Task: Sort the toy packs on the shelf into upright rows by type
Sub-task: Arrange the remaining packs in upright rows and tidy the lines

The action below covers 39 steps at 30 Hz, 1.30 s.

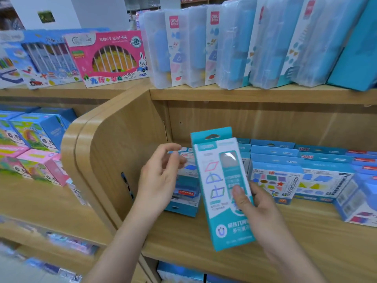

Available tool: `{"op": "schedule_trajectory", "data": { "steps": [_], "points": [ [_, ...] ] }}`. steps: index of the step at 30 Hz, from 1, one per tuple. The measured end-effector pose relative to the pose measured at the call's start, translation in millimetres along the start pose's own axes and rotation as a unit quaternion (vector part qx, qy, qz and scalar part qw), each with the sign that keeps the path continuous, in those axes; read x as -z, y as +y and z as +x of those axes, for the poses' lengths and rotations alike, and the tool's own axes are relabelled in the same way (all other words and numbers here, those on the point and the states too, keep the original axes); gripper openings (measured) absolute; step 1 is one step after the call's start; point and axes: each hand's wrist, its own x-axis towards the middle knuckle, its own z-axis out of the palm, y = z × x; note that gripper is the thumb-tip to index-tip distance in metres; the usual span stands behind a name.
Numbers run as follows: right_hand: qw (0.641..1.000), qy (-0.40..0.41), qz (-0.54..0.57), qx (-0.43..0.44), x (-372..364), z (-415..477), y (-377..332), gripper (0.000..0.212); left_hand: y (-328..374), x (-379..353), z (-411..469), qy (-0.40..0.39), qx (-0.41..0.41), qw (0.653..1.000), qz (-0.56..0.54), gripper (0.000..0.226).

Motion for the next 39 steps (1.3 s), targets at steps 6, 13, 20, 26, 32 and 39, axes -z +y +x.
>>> {"op": "schedule_trajectory", "data": {
  "steps": [6, 13, 20, 26, 32, 39],
  "points": [
    [0.995, 0.095, 0.026, -0.019, 24.8, -6.2, 20.4, 0.016, -40.6, -8.8, -2.3, -0.202, -0.03, 0.885, 0.418, 0.069],
    [0.992, 0.117, 0.046, -0.019, 34.9, -19.1, 36.3, 0.019, -28.3, -29.5, -26.0, -0.088, -0.096, 0.958, 0.257, 0.028],
    [0.992, 0.114, 0.055, 0.022, 57.6, -48.2, 32.7, 0.025, -5.1, -96.0, -86.7, -0.26, 0.124, 0.938, -0.193, 0.054],
    [0.984, 0.145, -0.073, 0.077, 118.6, -81.6, 31.1, 0.029, 9.7, -151.2, -119.3, -0.233, 0.079, 0.953, -0.178, 0.035],
    [0.938, 0.19, -0.251, 0.143, 212.9, -123.4, 19.0, 0.034, 52.8, -221.5, -156.2, -0.227, -0.03, 0.971, -0.062, 0.043],
    [0.915, 0.283, -0.255, 0.131, 355.9, -180.9, 0.1, 0.032, 124.5, -343.1, -214.8, -0.293, 0.005, 0.949, -0.113, 0.039]
  ]
}}
